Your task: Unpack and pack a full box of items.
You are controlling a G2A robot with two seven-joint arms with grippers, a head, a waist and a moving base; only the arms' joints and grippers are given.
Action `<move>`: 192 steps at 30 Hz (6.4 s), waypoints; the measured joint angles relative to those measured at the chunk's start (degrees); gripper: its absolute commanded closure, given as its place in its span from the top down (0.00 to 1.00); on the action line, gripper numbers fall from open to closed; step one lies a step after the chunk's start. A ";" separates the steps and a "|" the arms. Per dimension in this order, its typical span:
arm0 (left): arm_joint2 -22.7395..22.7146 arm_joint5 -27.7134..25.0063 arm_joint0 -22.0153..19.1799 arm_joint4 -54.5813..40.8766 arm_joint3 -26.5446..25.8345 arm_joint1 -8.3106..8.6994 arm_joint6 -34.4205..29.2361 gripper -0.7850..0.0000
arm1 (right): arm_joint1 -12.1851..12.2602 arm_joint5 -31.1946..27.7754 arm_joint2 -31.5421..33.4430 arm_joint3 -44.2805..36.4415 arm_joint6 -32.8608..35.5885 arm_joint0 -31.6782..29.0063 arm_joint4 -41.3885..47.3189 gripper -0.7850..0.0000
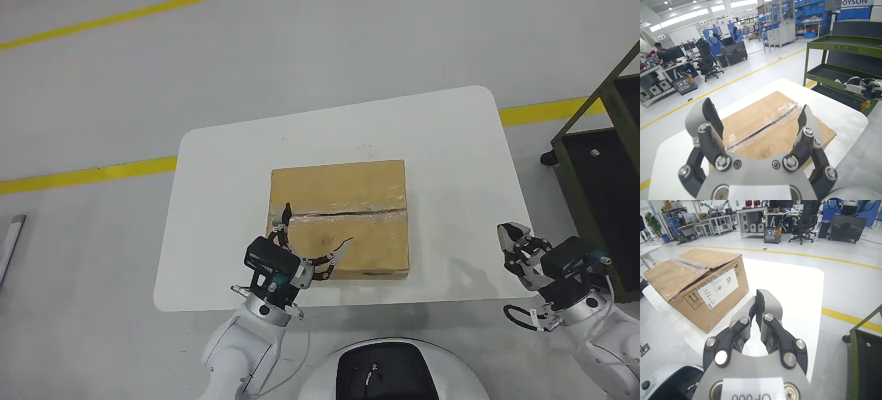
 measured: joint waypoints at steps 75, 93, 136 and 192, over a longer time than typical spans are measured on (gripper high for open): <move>21.45 -11.49 -27.96 9.69 17.20 -4.61 -33.94 0.84 | 0.05 3.46 -0.49 -4.88 -1.58 -4.73 -4.56 0.00; 20.97 -9.59 -29.13 10.78 19.21 -5.35 -34.02 0.21 | 0.03 3.96 -0.34 -4.94 -1.66 -4.71 -4.13 0.00; -15.09 -10.44 -15.13 9.75 5.05 -0.50 -21.36 0.00 | -0.39 1.82 -15.03 -5.61 11.46 14.45 6.87 0.00; -22.01 -4.29 -12.10 2.92 3.65 1.21 -26.85 1.00 | -0.49 6.96 -19.06 -3.19 13.99 17.03 0.05 0.00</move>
